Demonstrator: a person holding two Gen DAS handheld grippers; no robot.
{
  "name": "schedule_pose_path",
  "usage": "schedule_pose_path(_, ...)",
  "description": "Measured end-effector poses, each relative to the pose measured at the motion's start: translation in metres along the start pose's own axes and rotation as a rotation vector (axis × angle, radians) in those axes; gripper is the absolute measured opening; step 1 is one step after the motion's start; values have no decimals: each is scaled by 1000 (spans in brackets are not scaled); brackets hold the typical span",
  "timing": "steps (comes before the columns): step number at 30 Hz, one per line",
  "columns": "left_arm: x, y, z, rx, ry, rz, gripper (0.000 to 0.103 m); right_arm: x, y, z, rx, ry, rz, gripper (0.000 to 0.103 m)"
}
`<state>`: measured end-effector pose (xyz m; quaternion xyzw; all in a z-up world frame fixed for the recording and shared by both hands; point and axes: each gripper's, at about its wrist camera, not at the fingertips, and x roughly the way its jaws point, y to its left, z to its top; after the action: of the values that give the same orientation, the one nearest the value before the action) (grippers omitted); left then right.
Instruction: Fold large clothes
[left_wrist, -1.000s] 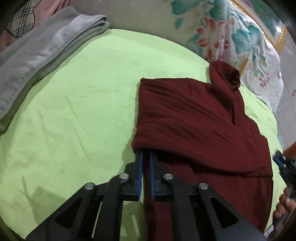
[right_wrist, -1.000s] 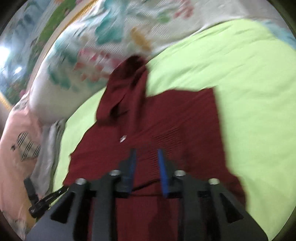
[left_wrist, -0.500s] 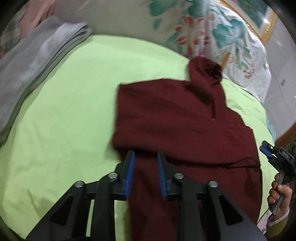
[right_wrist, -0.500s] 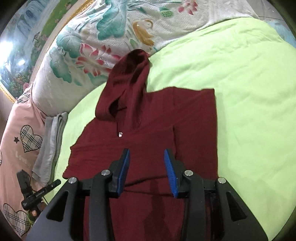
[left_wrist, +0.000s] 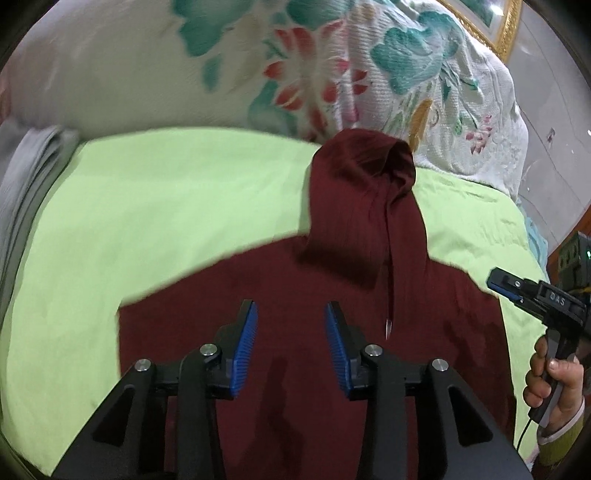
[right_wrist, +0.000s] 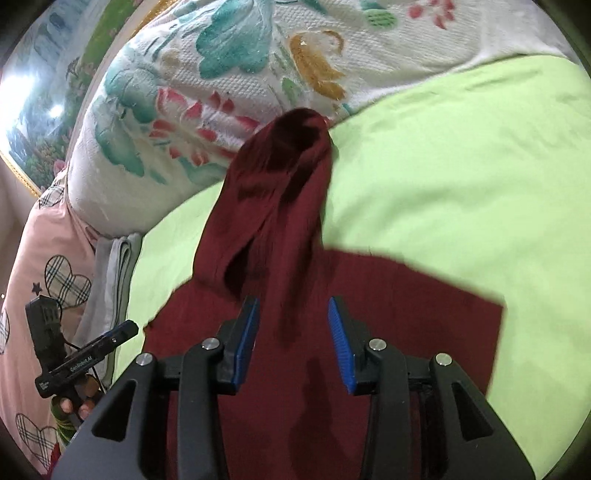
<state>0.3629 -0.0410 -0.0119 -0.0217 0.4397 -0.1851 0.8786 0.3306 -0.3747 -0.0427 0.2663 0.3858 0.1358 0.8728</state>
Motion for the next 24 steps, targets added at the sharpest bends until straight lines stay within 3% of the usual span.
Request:
schedule_pose_path(9,109,-26,107,28,23,10,47,88,-28,98,48,22,-5,40)
schedule_pose_path(15,166,-43,149,53,35,19,47,124,-30,130,41,5,39,40)
schedule_pose_path(18,185,-50,155,56,33,53,44,136,-27,143,13,-20,-1,40)
schedule_pose_path(19,192,-50,156,54,36,62,36,139,-27,147,8,-29,-13,40)
schedule_pose_path(20,196,-51,157,50,41,62,12,143,-27,151,8,-39,-28,38)
schedule_pose_path(21,202,-51,159,45,54,48,5,144,-27,155,10,-50,-32,15)
schedule_pose_path(22,202,-51,159,42,52,39,5,143,-26,159,6,-59,-30,4)
schedule_pose_path(24,193,-52,159,51,9,32,4,134,-20,160,-5,-84,-32,4)
